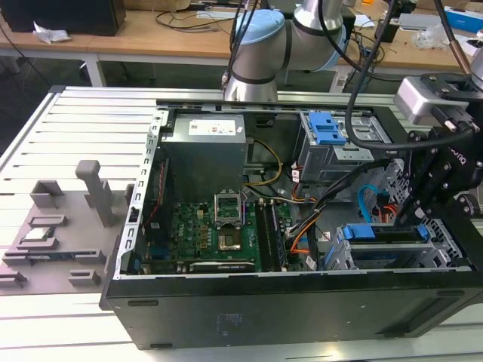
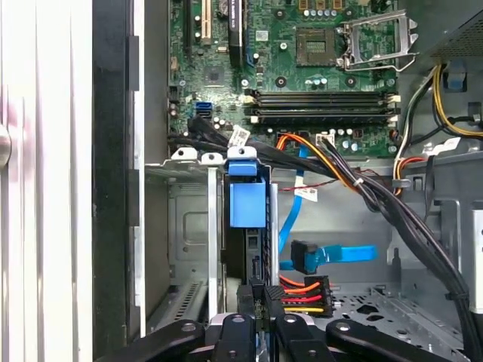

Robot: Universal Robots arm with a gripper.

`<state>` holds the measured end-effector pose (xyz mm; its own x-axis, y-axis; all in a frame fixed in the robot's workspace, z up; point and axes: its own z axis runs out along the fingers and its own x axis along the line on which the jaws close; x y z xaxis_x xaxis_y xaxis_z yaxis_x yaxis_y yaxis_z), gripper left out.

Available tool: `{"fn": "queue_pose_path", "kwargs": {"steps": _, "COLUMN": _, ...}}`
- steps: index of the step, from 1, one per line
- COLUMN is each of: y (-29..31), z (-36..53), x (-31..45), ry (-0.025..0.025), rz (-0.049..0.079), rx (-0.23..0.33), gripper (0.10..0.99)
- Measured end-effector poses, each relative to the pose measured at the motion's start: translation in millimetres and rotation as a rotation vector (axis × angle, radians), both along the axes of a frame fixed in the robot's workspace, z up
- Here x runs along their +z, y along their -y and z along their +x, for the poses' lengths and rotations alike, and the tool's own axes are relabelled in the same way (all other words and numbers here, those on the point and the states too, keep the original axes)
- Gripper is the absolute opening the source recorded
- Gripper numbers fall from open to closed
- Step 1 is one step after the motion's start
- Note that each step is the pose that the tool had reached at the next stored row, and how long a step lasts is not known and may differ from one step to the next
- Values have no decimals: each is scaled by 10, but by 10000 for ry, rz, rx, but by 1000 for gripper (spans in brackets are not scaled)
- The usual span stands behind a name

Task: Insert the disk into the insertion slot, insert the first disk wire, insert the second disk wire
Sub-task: 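Insert the first disk wire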

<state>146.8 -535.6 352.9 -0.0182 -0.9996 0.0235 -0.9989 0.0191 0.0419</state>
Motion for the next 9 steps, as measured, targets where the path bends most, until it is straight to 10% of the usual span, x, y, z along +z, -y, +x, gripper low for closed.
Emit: {"fn": "queue_pose_path", "kwargs": {"steps": 9, "y": -4, "z": 55, "x": -97, "ry": -1, "rz": -1, "rx": -13, "gripper": 169}}
